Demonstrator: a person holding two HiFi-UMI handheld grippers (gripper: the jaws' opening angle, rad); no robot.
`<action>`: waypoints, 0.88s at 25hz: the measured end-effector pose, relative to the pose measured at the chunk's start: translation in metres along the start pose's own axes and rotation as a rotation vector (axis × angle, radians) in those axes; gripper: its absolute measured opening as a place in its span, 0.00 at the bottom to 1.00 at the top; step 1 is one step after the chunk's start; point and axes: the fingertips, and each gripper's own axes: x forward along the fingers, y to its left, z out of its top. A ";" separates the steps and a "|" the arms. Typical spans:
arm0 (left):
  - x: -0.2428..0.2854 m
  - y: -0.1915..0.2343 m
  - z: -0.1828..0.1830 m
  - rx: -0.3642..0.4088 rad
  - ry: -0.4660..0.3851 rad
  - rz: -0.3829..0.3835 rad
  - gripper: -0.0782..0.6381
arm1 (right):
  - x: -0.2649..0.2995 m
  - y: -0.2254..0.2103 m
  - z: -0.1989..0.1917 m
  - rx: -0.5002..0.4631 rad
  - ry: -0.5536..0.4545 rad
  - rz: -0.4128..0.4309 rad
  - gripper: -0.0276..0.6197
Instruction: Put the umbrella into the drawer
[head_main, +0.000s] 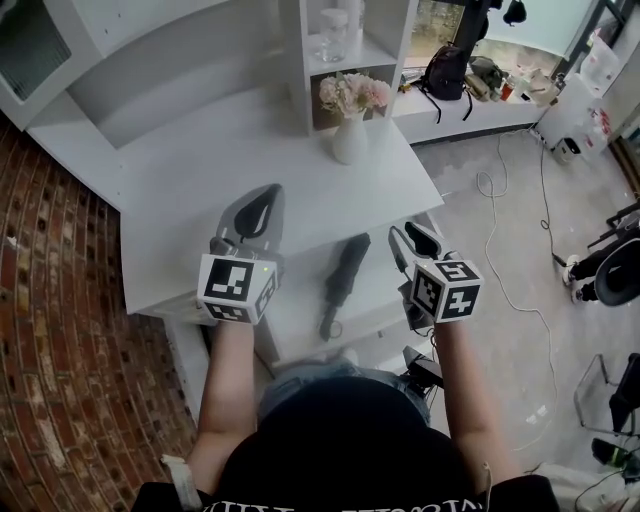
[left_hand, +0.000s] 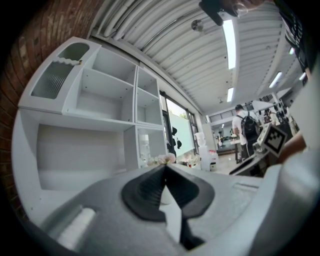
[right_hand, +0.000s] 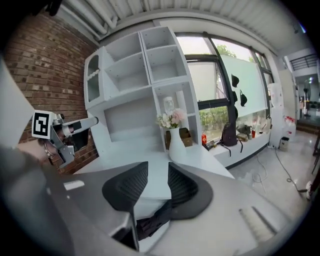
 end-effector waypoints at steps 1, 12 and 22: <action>0.000 0.000 0.002 0.002 -0.005 0.000 0.10 | -0.005 0.000 0.008 -0.024 -0.022 -0.012 0.22; 0.003 -0.004 0.016 0.024 -0.032 -0.016 0.10 | -0.051 0.011 0.065 -0.280 -0.150 -0.121 0.05; 0.001 -0.005 0.034 0.034 -0.080 -0.017 0.10 | -0.103 0.020 0.123 -0.354 -0.338 -0.167 0.05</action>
